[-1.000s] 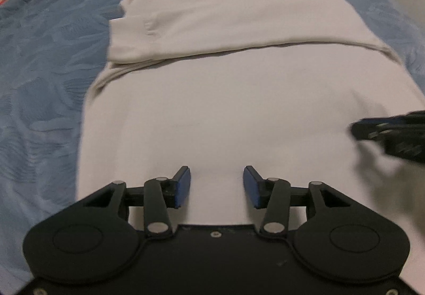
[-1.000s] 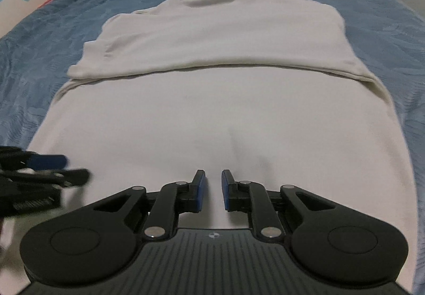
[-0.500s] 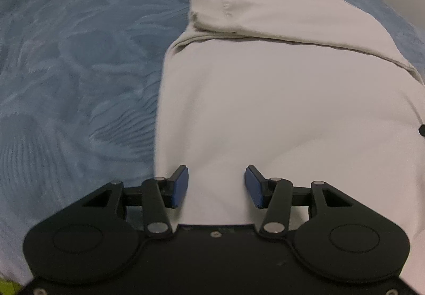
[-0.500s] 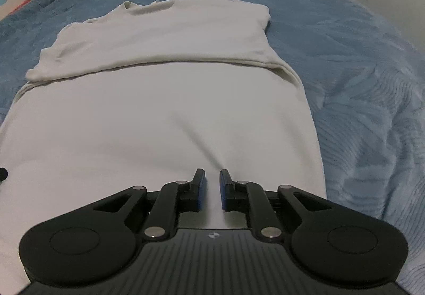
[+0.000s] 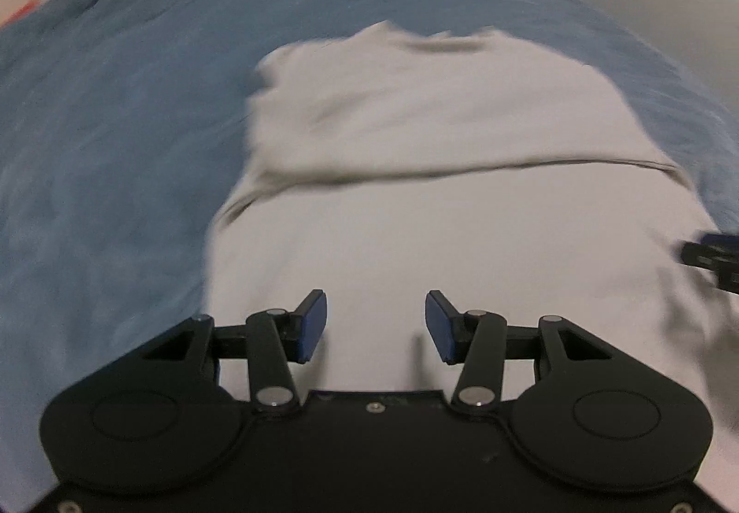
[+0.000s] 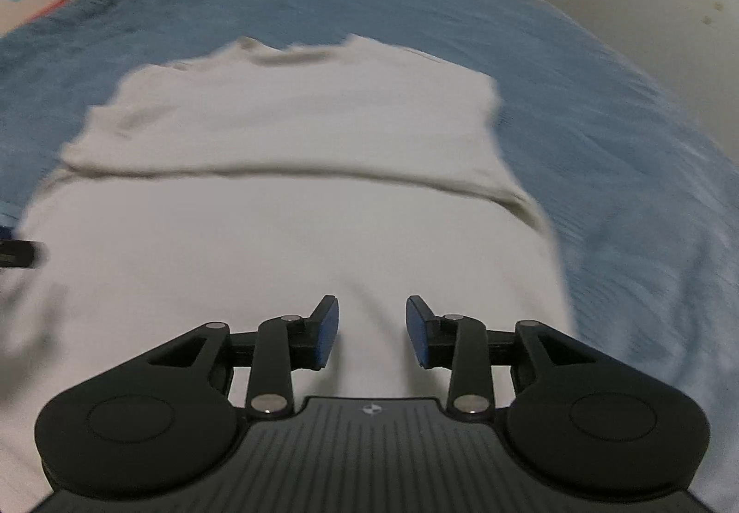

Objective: Fold small clothes

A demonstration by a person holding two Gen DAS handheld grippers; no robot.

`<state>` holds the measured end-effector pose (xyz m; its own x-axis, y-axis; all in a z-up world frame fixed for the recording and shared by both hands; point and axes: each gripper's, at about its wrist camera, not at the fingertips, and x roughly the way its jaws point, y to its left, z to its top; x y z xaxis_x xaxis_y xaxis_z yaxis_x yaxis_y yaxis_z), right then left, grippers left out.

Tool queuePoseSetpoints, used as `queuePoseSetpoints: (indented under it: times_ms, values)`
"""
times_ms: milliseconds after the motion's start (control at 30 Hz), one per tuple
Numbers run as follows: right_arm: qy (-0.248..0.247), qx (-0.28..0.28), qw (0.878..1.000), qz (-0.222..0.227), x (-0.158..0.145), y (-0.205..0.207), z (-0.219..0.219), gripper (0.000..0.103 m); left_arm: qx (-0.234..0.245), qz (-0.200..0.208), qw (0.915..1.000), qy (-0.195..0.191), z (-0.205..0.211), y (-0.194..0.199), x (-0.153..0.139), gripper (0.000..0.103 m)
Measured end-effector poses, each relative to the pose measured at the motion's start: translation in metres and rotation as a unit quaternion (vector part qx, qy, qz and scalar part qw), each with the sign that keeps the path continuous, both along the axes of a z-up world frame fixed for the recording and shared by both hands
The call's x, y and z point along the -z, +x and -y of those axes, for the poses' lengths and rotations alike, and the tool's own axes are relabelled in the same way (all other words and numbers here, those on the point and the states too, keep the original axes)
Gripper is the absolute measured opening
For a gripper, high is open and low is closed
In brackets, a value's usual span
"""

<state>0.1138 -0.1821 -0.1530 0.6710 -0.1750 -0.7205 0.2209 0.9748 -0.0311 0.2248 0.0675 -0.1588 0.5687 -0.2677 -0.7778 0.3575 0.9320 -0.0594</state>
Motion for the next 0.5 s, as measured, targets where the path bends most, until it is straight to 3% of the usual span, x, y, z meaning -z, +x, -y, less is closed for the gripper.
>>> queuePoseSetpoints:
  times_ms: [200, 367, 500]
  values:
    - [0.026, -0.055, 0.998, 0.008, 0.009, 0.053, -0.041, 0.048, 0.037, 0.035, 0.9983, 0.028, 0.049, 0.021, 0.008, 0.049]
    - [0.021, -0.065, 0.998, -0.007, 0.026, 0.079, -0.051, 0.048, 0.015, 0.006, 0.9997, 0.019, 0.048, 0.038, 0.035, 0.049]
    - [0.016, -0.066, 0.998, -0.008, 0.033, 0.081, -0.051, 0.05, 0.003, 0.011, 0.9998, 0.015, 0.041, 0.047, 0.051, 0.051]
